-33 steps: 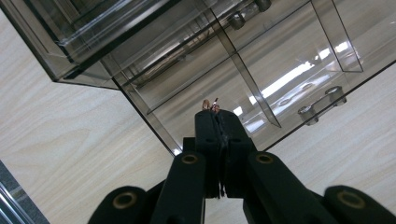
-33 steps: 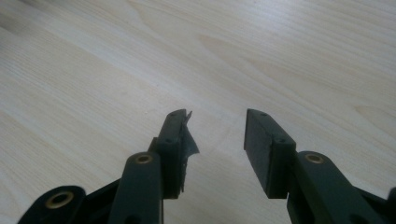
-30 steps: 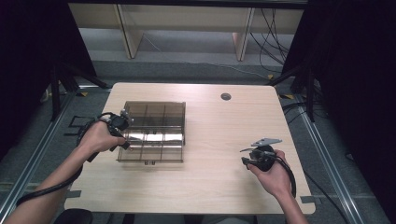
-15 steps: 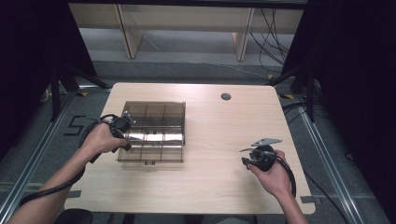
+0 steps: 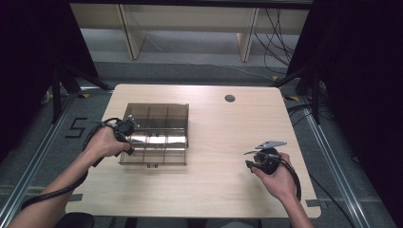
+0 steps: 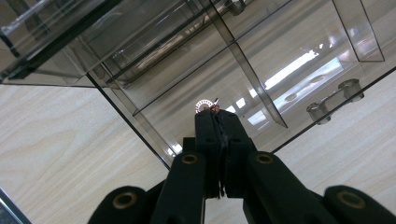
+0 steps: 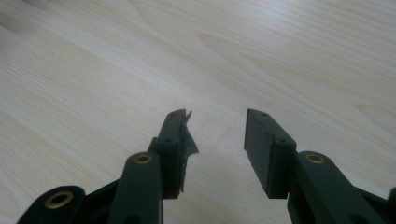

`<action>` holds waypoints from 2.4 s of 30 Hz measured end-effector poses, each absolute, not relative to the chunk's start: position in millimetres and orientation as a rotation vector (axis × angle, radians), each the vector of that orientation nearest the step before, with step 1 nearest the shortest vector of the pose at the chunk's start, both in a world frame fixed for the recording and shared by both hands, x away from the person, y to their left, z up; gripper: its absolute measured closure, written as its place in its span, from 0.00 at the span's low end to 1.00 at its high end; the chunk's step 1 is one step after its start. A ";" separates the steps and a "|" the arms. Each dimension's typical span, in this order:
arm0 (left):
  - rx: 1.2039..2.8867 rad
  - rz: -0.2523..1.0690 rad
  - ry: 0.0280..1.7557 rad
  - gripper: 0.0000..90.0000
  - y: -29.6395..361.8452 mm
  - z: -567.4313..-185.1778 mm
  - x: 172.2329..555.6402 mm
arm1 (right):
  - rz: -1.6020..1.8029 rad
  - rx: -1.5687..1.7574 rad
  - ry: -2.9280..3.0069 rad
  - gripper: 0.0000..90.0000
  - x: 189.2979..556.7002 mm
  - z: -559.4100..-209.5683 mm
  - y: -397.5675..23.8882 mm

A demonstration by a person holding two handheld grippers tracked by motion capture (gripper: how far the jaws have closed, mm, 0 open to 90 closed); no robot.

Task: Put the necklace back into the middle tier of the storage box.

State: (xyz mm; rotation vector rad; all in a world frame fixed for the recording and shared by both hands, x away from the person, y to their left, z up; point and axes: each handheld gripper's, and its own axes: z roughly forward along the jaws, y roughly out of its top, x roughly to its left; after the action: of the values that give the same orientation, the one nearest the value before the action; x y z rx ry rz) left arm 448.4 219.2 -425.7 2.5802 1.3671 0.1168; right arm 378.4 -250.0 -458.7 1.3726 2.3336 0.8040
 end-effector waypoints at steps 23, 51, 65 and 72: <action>2.614 0.110 1.362 0.97 213.7 -433.5 452.3 | 0.786 1.411 2.337 0.66 376.9 -458.8 -248.3; 2.634 0.112 1.354 0.97 209.5 -443.5 455.0 | 0.784 1.411 2.343 0.66 377.1 -459.8 -248.3; 2.635 0.105 1.356 0.92 211.6 -443.0 455.9 | 0.784 1.412 2.344 0.65 377.1 -459.8 -248.3; 2.603 0.120 1.357 0.87 214.9 -437.7 453.3 | 0.783 1.411 2.343 0.65 377.1 -459.7 -248.4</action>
State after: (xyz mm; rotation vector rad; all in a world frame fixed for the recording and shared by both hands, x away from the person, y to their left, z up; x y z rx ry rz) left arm 453.3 214.9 -437.7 2.6033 1.3570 0.1198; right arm 377.1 -248.4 -459.7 1.4114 2.3434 0.7830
